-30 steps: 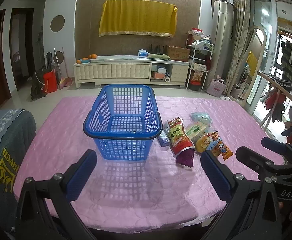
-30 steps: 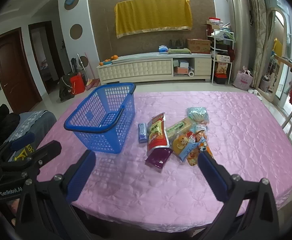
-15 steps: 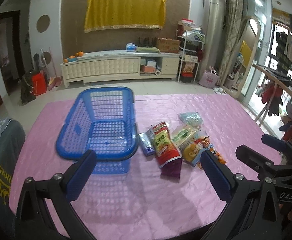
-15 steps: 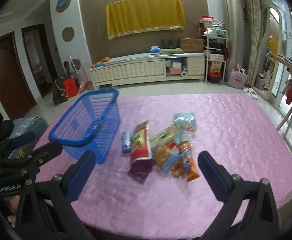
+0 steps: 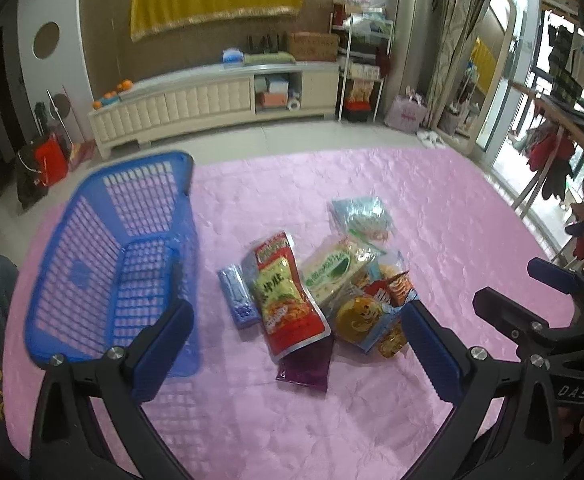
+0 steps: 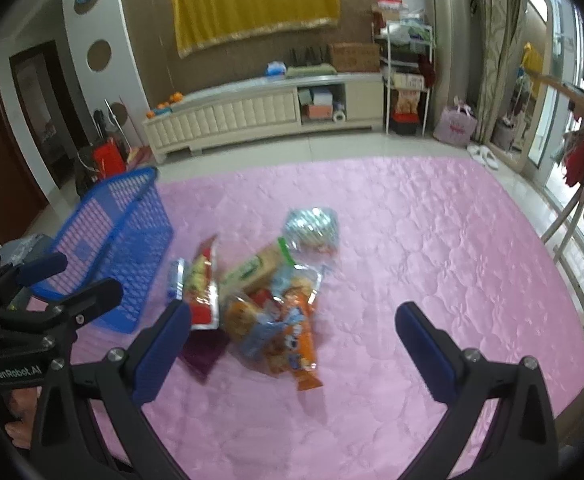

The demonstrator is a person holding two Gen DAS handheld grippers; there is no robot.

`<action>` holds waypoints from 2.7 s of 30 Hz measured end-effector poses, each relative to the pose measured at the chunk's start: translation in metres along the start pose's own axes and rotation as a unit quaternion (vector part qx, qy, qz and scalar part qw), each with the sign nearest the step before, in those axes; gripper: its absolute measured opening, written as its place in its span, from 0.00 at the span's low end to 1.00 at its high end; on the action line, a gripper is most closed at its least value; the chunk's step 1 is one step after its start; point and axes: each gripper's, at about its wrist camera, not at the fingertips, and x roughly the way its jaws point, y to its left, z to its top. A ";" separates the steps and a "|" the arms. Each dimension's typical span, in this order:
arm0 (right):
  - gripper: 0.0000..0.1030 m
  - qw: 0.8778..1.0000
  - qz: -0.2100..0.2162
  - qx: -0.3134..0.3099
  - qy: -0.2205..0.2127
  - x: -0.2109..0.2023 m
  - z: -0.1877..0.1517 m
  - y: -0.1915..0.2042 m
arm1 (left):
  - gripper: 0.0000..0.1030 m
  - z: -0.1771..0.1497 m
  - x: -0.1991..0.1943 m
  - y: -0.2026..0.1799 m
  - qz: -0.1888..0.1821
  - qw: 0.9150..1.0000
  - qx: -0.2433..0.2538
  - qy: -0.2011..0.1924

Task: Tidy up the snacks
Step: 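Grasp the orange sausage stick with the right tool while the left tool approaches the red chip bag, then grasp the red-and-yellow chip bag with the left tool while the right tool lifts the sausage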

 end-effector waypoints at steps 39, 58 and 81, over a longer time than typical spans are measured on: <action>0.22 0.994 0.087 0.007 0.073 0.079 -0.017 -0.037 | 0.81 0.021 0.104 -0.014 0.049 0.994 0.010 0.099; 0.22 0.989 0.127 0.007 0.075 0.106 0.006 -0.016 | 0.72 0.023 0.165 0.008 0.098 0.979 -0.006 0.178; 0.22 0.991 0.117 0.011 0.060 0.063 0.003 0.000 | 0.17 -0.003 0.086 0.004 0.044 0.992 0.000 0.121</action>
